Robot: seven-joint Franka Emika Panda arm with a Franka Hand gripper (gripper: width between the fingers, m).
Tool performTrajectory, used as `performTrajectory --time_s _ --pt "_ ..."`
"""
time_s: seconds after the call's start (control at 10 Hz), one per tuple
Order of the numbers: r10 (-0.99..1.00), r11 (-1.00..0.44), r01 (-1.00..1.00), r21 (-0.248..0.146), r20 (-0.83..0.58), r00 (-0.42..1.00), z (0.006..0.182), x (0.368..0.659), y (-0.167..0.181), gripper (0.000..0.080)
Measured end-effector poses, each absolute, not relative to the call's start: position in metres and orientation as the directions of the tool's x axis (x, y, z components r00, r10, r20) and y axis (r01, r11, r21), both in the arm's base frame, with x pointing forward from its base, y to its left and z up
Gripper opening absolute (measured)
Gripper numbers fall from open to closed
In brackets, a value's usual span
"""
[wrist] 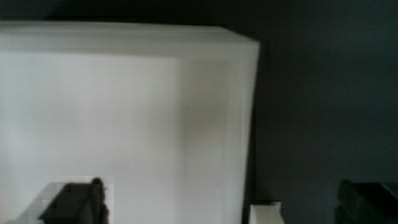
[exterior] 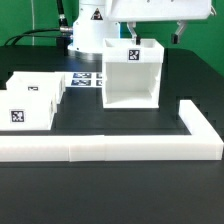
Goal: Assemble drawer
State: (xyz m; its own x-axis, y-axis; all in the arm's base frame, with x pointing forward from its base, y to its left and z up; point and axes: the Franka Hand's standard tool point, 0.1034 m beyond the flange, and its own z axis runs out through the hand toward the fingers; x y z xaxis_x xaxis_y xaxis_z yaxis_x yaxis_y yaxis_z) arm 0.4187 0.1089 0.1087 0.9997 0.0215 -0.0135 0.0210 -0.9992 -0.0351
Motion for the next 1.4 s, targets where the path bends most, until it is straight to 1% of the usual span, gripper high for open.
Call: performTrajectory --time_s 0.2,0.5,0.6,0.7,0.8,0.9,1.0,1.4 --pt "0.021 -0.999 0.021 -0.037 -0.023 1.0 0.101 0.412 0.115 0.065" --pt "0.027 -0.999 0.026 -0.033 -0.038 0.999 0.096 0.403 0.113 0.0638" --pt "0.026 -0.999 0.024 -0.031 -0.043 0.999 0.095 0.399 0.112 0.0453" --pt "0.026 -0.999 0.025 -0.03 -0.046 0.999 0.094 0.397 0.112 0.0251" --pt "0.027 -0.999 0.025 -0.03 -0.046 0.999 0.094 0.398 0.112 0.0106" --pt "0.026 -0.999 0.025 -0.031 -0.042 0.999 0.093 0.399 0.112 0.0106" --pt "0.027 -0.999 0.026 -0.031 -0.041 0.999 0.094 0.399 0.112 0.0037" --pt "0.027 -0.999 0.025 -0.031 -0.041 0.999 0.094 0.399 0.112 0.0037"
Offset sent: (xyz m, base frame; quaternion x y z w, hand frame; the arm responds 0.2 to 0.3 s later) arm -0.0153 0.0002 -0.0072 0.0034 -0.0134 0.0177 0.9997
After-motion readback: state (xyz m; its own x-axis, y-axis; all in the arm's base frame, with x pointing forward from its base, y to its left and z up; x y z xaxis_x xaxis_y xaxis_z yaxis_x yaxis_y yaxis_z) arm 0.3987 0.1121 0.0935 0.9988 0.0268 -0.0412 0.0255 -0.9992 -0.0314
